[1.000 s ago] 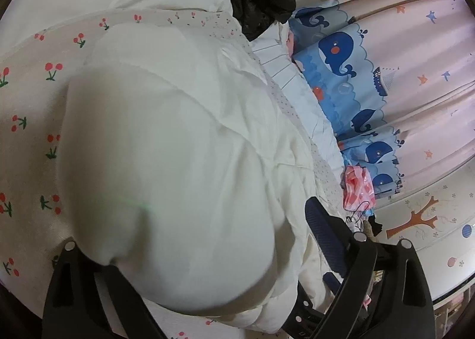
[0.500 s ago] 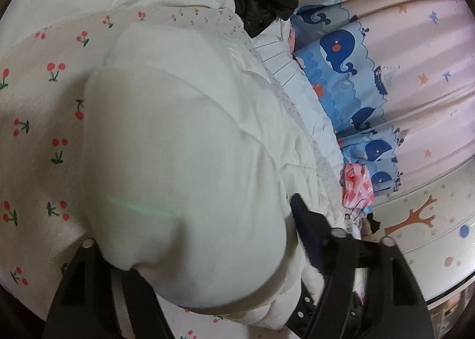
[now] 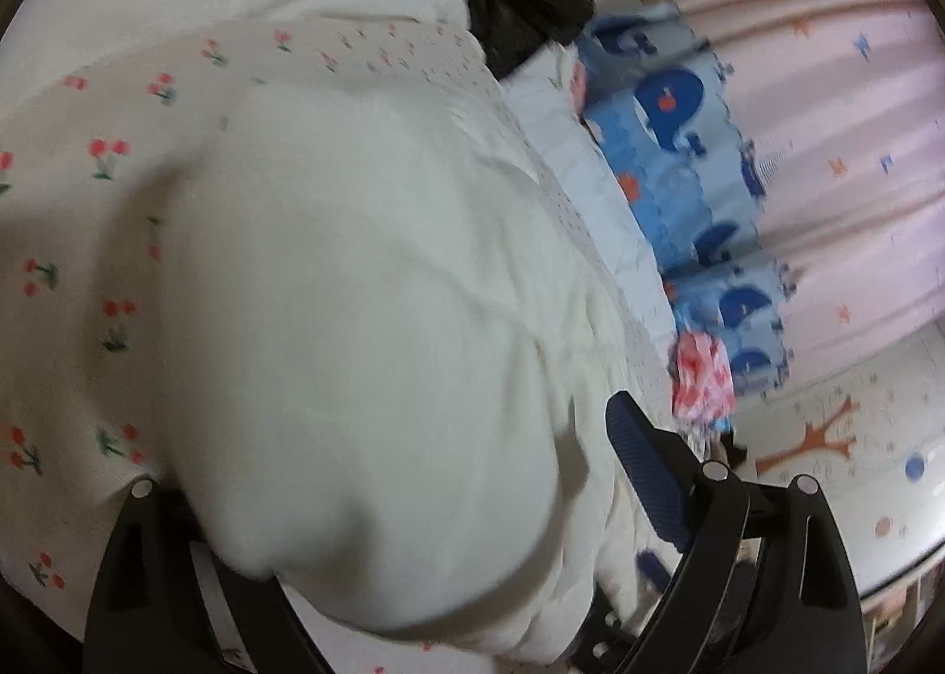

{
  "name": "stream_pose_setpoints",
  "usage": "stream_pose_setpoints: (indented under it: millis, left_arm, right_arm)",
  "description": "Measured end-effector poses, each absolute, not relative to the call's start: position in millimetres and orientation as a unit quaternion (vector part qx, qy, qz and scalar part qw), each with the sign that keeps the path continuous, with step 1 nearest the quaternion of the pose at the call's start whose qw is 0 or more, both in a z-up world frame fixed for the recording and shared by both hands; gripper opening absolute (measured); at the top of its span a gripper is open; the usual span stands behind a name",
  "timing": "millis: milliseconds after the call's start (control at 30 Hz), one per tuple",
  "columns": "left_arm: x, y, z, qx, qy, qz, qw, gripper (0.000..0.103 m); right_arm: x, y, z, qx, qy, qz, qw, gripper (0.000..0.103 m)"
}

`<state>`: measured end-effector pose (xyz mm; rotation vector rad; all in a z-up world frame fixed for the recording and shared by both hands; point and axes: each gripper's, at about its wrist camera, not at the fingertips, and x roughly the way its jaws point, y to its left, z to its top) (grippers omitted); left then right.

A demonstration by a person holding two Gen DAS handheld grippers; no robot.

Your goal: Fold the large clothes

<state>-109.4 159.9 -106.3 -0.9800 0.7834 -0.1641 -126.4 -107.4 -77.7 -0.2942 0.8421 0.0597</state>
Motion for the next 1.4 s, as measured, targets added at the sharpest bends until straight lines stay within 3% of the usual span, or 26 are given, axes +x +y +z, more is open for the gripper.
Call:
stream_pose_setpoints:
  millis: [133, 200, 267, 333, 433, 567, 700, 833, 933, 1000, 1067, 1167, 1267, 1400]
  left_arm:
    - [-113, 177, -109, -0.495, 0.35, -0.064, 0.793, 0.087]
    - [-106, 175, -110, -0.488, 0.36, -0.073, 0.792, 0.087]
    - [-101, 168, -109, -0.471, 0.366, -0.089, 0.798, 0.076]
    - [-99, 165, -110, -0.453, 0.376, -0.084, 0.804, 0.06]
    - [-96, 167, -114, -0.461, 0.379, -0.082, 0.798, 0.052]
    - [-95, 163, -108, -0.443, 0.381, -0.083, 0.807, 0.049]
    - [-95, 165, -110, -0.445, 0.381, -0.082, 0.806, 0.048]
    - [-95, 163, -108, -0.436, 0.381, -0.081, 0.811, 0.048]
    - [-95, 162, -107, -0.431, 0.377, -0.081, 0.816, 0.048]
    - [-96, 155, -100, -0.402, 0.372, -0.08, 0.833, 0.047]
    - [-96, 153, -97, -0.382, 0.372, -0.074, 0.843, 0.046]
    - [-93, 157, -99, -0.384, 0.376, -0.075, 0.84, 0.046]
    - [-93, 153, -96, -0.359, 0.374, -0.071, 0.852, 0.046]
    - [-93, 129, -66, -0.274, 0.366, -0.063, 0.887, 0.043]
  right_arm:
    - [-130, -112, -53, -0.135, 0.365, 0.012, 0.921, 0.096]
    - [-117, -109, -60, -0.169, 0.381, 0.0, 0.909, 0.096]
    - [-104, -107, -82, -0.191, 0.423, 0.009, 0.886, 0.096]
    - [-108, -110, -76, -0.181, 0.41, 0.005, 0.894, 0.096]
    - [-120, -110, -56, -0.168, 0.359, -0.007, 0.918, 0.096]
    - [-101, -107, -91, -0.176, 0.412, 0.0, 0.894, 0.096]
    - [-104, -115, -53, -0.162, 0.355, -0.016, 0.921, 0.096]
    - [-61, -125, -46, -0.178, 0.358, -0.043, 0.916, 0.096]
    - [-15, -127, -94, -0.202, 0.434, -0.037, 0.877, 0.096]
    - [-8, -131, -102, -0.194, 0.434, -0.021, 0.879, 0.096]
    - [-13, -133, -87, -0.193, 0.437, -0.022, 0.878, 0.096]
    - [-65, -130, -56, -0.186, 0.379, 0.001, 0.907, 0.096]
    - [-83, -110, -95, -0.24, 0.406, 0.027, 0.881, 0.095]
    - [-81, -116, -100, -0.221, 0.402, 0.023, 0.888, 0.096]
